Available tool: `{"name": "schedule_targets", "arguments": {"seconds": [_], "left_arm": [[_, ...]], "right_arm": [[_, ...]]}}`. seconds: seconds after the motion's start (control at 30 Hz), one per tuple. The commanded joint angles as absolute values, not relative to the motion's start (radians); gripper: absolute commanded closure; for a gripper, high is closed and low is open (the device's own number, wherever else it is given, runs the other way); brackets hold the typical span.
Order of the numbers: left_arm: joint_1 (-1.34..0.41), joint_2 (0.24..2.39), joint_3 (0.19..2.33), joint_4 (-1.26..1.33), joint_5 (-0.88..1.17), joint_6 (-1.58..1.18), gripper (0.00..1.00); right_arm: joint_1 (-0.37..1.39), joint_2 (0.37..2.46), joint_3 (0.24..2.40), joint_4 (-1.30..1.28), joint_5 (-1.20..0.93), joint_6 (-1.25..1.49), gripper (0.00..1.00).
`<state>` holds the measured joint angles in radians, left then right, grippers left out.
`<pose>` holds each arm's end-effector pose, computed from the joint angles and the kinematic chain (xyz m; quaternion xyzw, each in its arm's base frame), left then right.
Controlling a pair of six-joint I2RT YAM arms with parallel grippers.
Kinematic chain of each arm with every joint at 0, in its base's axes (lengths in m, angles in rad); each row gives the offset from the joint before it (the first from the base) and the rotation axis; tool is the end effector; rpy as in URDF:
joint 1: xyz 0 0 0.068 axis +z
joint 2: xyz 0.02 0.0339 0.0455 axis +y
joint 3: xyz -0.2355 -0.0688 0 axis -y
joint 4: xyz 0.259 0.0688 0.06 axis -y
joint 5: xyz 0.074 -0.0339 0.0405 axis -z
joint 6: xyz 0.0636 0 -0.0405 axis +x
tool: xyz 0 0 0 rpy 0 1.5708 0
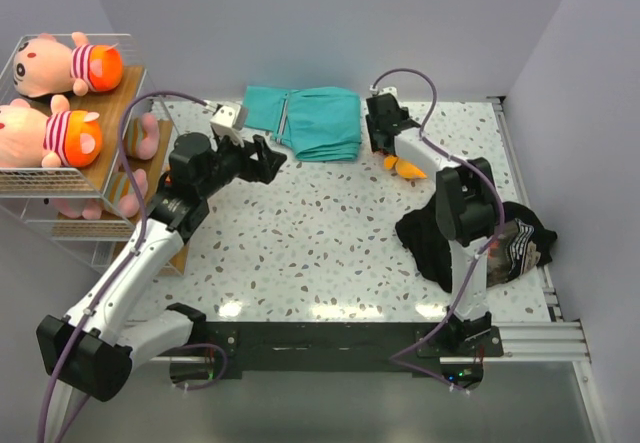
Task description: Place and organize the stuffed toys onto the shelf
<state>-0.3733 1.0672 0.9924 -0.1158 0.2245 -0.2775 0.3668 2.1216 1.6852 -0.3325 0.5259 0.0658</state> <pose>0.2766 -0.1236 0.3345 0.1079 0.7620 -0.2841 0.5718 0.4745 0.1481 0.1694 -0.0330 0.8942 -0.1529 0.4195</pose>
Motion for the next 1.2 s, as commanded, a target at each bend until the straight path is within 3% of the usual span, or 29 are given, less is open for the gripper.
{"name": "schedule_targets", "arguments": {"seconds": [0.0,0.13,0.23,0.3,0.57,0.7,0.87,1.17], "left_arm": [[-0.368,1.065,0.993,-0.067,0.239,-0.273,0.22],[-0.368,1.069,0.994,-0.078,0.219,-0.253,0.24],[-0.367,1.083,1.002,-0.089,0.216,-0.239,0.25],[-0.367,1.103,1.012,-0.101,0.235,-0.241,0.26],[-0.367,1.164,1.123,-0.138,0.295,-0.308,0.29],[-0.367,1.173,1.15,-0.109,0.333,-0.354,0.29],[-0.367,1.202,1.17,-0.032,0.443,-0.448,0.31],[-0.367,1.262,1.19,0.058,0.526,-0.578,0.32]], "right_arm": [[0.321,2.176,1.778,-0.36,0.5,0.042,0.35],[0.301,2.229,1.799,-0.388,0.47,0.025,0.5],[0.299,2.192,1.761,-0.373,0.456,0.015,0.91],[0.299,2.149,1.731,-0.35,0.442,0.017,1.0],[0.345,1.734,1.379,-0.131,0.266,0.11,1.0],[0.376,1.51,1.188,0.088,0.013,0.253,1.0],[0.446,1.402,1.02,0.369,-0.219,0.388,1.0],[0.548,1.286,0.85,0.699,-0.333,0.482,1.0]]}}
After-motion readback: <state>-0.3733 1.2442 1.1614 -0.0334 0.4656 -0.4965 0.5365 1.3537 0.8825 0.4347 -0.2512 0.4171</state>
